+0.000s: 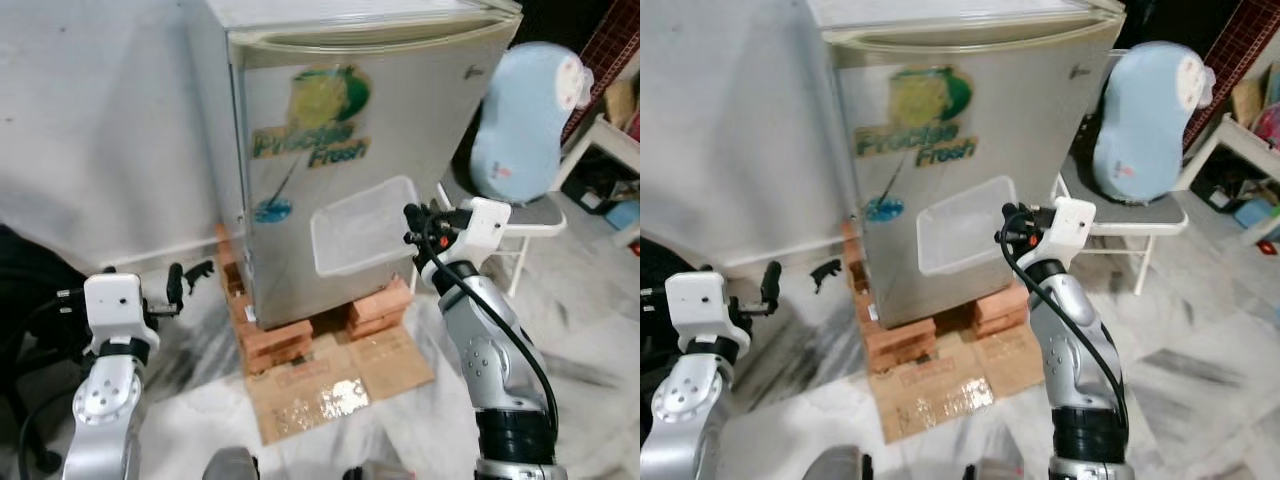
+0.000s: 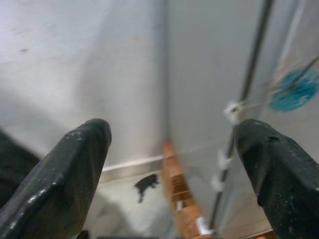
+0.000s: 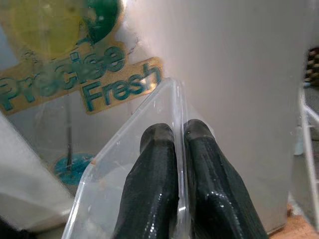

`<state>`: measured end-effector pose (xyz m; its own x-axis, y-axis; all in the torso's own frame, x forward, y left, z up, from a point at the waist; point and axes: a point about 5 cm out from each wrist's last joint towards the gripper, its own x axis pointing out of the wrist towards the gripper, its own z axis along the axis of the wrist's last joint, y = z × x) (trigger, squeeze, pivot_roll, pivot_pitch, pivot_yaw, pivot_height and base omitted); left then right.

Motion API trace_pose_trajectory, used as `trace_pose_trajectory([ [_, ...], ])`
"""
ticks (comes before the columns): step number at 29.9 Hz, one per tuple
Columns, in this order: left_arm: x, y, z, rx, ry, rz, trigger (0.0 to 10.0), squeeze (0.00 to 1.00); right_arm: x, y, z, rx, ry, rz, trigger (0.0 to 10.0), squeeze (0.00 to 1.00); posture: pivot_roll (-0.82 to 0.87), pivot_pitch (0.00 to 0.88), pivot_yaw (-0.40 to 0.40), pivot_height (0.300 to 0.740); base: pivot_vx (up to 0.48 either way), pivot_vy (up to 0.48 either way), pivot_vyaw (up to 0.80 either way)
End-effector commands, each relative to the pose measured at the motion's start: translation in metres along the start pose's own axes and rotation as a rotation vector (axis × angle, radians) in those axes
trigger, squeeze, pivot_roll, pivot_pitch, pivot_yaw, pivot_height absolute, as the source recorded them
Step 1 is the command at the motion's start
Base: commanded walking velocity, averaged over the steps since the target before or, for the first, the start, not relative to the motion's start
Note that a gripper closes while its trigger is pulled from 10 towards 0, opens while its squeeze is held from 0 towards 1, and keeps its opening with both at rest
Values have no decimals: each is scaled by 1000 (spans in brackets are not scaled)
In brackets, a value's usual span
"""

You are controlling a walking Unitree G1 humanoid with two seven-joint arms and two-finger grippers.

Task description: Restocking fridge

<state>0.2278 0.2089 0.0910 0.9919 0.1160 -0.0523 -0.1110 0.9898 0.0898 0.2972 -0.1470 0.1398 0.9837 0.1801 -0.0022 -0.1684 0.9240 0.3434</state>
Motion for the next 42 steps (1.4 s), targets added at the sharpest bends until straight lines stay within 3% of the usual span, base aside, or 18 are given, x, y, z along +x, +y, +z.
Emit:
trace_pose_trajectory([
  [1,2,-8,3,-10,-17,-32,10000,0,-2,-10,4,-15,-16,-30,10000,0,79,62,-74,740,469,0,0],
  [11,4,-8,3,-17,-21,-40,10000,0,-2,-10,4,-22,-18,-30,10000,0,77,65,-73,740,447,0,0],
  [25,5,-13,2,-51,-17,-64,10000,0,-4,-12,5,-40,-14,-30,10000,0,68,78,-78,740,0,0,0],
  [32,13,0,1,-74,-2,-71,10000,0,-6,-13,5,-50,-7,-29,10000,0,61,86,-84,740,0,0,0],
  [36,26,20,5,-49,-19,-9,10000,0,-7,-14,6,-59,-6,-29,10000,0,51,93,-88,740,0,0,0],
  [42,44,27,5,-65,-8,-36,10000,0,-9,-16,9,-68,-6,-34,10000,0,33,95,-94,740,0,0,0],
])
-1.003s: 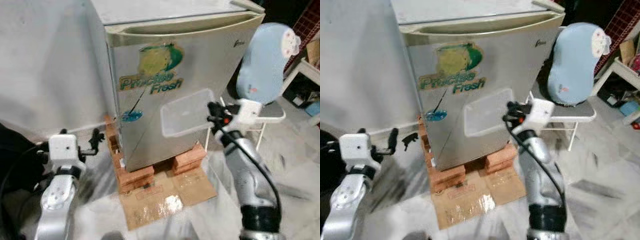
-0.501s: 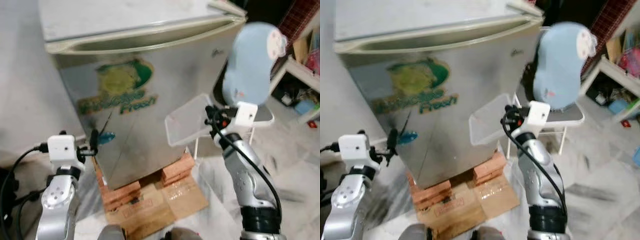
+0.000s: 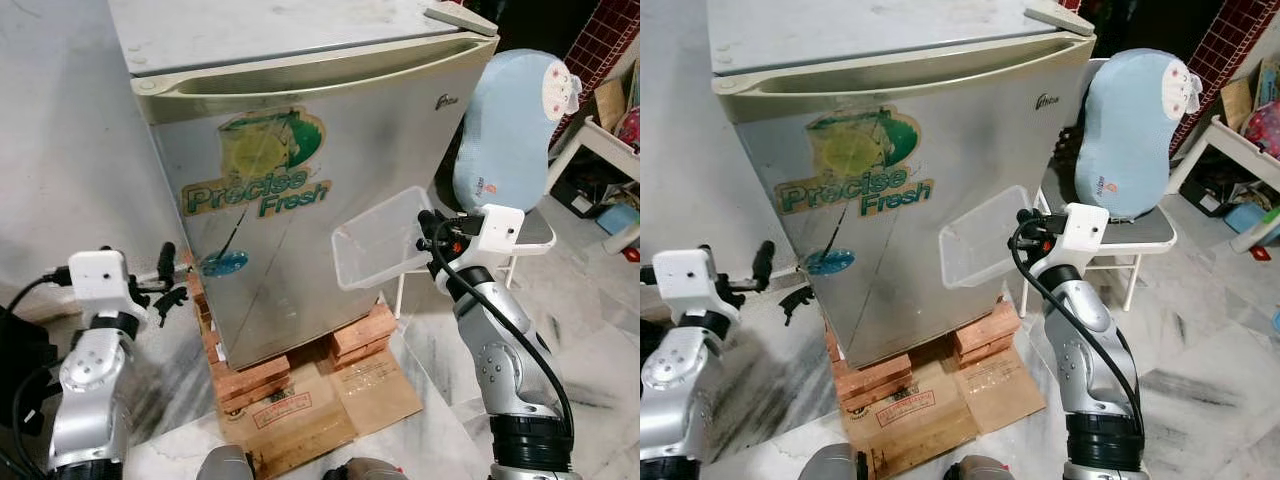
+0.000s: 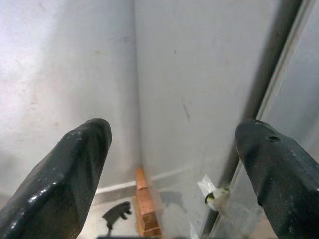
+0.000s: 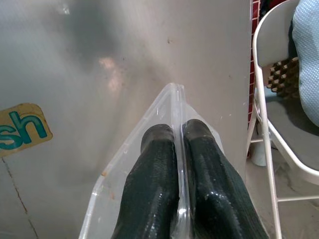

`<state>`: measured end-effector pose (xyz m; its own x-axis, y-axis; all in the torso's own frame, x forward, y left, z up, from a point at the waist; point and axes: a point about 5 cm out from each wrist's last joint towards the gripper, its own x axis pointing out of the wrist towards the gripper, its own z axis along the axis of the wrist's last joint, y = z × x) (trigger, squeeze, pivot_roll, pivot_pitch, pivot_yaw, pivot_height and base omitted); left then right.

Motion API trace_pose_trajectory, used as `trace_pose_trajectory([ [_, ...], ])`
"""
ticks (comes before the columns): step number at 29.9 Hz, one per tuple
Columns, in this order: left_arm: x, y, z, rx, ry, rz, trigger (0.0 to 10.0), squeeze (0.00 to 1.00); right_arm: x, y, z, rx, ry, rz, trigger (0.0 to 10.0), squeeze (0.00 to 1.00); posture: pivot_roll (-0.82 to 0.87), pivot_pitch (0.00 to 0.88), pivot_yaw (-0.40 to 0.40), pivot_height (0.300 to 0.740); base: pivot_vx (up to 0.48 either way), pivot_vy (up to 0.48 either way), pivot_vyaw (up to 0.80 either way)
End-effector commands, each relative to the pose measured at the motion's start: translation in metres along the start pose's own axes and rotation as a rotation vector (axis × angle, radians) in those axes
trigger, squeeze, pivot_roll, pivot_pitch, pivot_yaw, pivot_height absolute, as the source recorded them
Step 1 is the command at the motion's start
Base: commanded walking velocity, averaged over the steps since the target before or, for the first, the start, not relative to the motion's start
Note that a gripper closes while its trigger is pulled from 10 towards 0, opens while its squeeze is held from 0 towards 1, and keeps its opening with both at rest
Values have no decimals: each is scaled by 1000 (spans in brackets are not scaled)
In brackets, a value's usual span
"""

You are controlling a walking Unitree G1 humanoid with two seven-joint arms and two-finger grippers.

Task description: Restocking fridge

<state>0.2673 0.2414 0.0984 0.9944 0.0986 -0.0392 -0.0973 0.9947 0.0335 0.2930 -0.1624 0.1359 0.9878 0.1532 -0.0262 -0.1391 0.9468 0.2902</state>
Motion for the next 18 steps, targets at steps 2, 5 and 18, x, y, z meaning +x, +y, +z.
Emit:
trace_pose_trajectory([
  [2,7,-4,-1,-19,4,-46,10000,0,-2,-2,8,-15,-21,-2,10000,0,30,95,-95,740,0,0,0],
  [5,9,-13,1,-30,-12,-134,10000,0,-2,-3,10,-20,-24,-3,10000,0,18,94,-91,740,0,0,0],
  [18,-23,-13,-1,-34,-37,-133,10000,0,-5,-5,8,-28,-12,-4,10000,0,30,108,-93,740,0,0,0],
])
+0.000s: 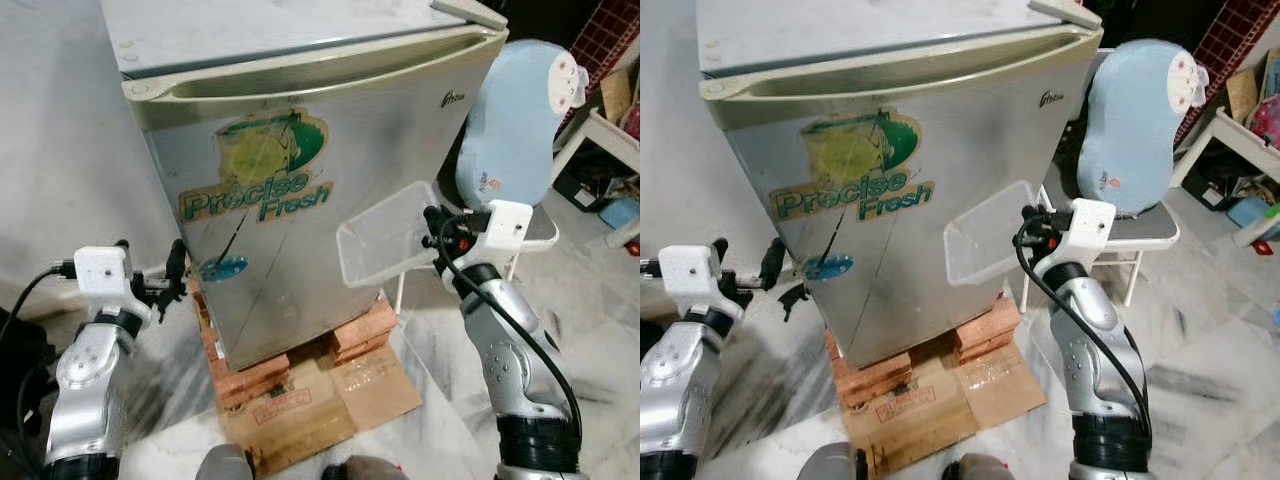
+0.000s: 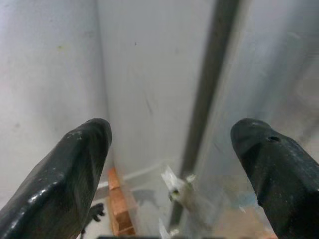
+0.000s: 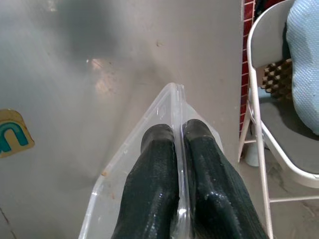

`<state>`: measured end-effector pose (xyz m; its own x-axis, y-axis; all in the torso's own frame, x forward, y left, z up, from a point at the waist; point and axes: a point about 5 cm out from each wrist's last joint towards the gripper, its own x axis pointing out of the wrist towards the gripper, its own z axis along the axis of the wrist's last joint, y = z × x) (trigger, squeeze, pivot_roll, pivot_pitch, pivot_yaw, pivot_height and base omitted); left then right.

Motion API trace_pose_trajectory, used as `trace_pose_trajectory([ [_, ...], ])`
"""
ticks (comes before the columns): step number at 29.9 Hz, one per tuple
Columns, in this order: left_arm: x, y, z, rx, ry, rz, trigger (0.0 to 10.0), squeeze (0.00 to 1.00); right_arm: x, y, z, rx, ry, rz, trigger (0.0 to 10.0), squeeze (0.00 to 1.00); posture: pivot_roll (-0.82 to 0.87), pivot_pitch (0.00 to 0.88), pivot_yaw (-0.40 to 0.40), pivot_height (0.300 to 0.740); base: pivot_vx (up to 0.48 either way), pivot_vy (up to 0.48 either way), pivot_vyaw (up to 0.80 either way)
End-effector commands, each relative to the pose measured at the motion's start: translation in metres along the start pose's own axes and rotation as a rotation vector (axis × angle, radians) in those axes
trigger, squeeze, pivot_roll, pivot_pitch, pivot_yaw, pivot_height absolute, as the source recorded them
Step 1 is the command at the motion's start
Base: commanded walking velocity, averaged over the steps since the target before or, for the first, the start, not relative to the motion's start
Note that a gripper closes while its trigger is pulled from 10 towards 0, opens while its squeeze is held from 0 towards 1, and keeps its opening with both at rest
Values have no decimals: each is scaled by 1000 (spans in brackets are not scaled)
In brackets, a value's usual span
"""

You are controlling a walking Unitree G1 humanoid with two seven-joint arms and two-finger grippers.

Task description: Restocking fridge

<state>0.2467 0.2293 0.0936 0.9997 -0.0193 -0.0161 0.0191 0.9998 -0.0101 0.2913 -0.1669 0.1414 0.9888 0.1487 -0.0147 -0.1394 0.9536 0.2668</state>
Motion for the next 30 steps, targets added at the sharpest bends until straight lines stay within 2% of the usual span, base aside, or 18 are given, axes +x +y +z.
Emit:
trace_pose_trajectory([
  [1,-2,-5,4,-4,-11,-18,10000,0,-2,-2,1,-3,1,-2,10000,0,30,108,-93,740,0,0,0],
  [6,-2,-20,0,-17,12,-117,10000,0,0,0,1,-3,7,9,10000,0,35,107,-99,740,0,0,0],
  [9,3,-18,1,-8,6,-103,10000,0,0,1,1,-5,5,12,10000,0,29,104,-96,740,0,0,0],
  [13,11,-19,6,-20,9,-166,10000,0,0,-3,2,-12,3,8,10000,0,22,101,-96,740,0,0,0],
  [19,20,-13,7,14,12,-176,10000,0,0,-3,3,-15,1,6,10000,0,13,102,-94,740,0,0,0],
  [22,24,-16,6,7,38,-244,10000,0,0,-3,5,-16,-3,5,10000,0,9,101,-96,740,0,0,0],
  [24,28,-28,3,18,73,-344,10000,0,0,-5,5,-19,-4,1,10000,0,6,100,-95,740,0,0,0],
  [25,28,-28,3,18,73,-344,10000,0,0,-5,5,-19,-4,1,10000,0,6,100,-95,740,0,0,0],
  [27,30,-46,2,-1,102,-467,10000,0,-2,-8,6,-29,-8,-13,10000,0,5,99,-94,740,0,0,0],
  [28,30,-46,2,-1,102,-467,10000,0,-2,-8,6,-29,-8,-13,10000,0,5,99,-94,740,0,0,0],
  [30,29,-60,5,-32,114,-536,10000,0,-5,-12,6,-44,-12,-53,10000,0,5,99,-94,740,0,0,0],
])
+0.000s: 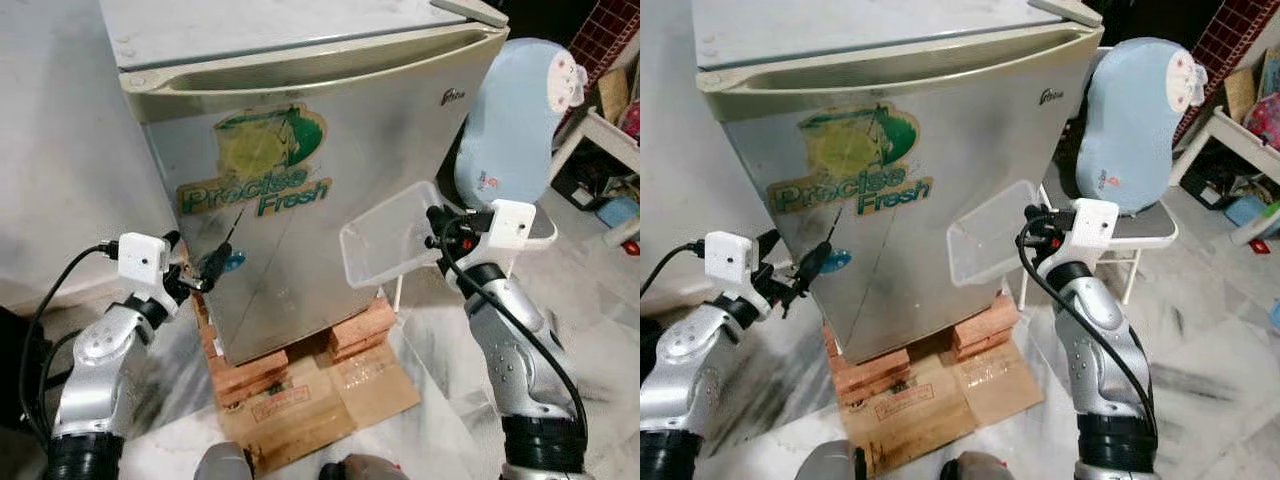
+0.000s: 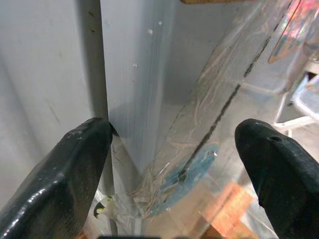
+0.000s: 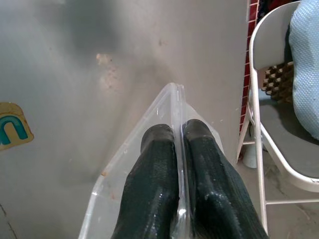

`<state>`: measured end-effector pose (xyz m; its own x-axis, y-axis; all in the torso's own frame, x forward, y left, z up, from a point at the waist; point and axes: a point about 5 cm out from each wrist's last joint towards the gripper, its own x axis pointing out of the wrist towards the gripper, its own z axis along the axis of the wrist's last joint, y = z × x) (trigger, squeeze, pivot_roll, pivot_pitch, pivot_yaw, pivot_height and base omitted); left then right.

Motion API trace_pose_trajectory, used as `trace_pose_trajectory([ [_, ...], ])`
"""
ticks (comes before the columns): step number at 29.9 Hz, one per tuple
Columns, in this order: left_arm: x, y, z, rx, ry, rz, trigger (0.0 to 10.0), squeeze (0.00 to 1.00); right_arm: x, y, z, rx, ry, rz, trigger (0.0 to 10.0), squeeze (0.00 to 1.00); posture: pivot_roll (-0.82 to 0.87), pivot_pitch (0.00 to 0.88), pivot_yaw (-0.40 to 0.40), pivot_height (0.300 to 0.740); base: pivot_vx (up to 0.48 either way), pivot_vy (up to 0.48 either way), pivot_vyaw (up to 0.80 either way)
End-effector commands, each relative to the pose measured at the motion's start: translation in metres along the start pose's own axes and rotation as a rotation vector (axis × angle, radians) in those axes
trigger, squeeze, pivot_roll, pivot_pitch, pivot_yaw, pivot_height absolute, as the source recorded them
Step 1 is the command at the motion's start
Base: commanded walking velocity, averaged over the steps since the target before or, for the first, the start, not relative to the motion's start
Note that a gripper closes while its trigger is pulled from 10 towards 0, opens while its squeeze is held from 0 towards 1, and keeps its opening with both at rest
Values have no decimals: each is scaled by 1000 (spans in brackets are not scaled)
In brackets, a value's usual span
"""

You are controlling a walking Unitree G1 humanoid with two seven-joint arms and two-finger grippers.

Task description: Restocking fridge

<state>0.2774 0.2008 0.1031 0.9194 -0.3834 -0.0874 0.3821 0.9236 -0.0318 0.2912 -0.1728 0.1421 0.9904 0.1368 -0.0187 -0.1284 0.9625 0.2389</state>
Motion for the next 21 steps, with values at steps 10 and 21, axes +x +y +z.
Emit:
trace_pose_trajectory([
  [10,17,-93,6,-34,-29,-362,10000,0,-5,-35,4,-126,-13,-249,10000,0,-1,89,-88,740,0,0,0],
  [21,17,-109,9,-52,-34,-388,10000,0,-11,-47,2,-163,-11,-357,10000,0,-7,84,-68,740,0,-28,-528],
])
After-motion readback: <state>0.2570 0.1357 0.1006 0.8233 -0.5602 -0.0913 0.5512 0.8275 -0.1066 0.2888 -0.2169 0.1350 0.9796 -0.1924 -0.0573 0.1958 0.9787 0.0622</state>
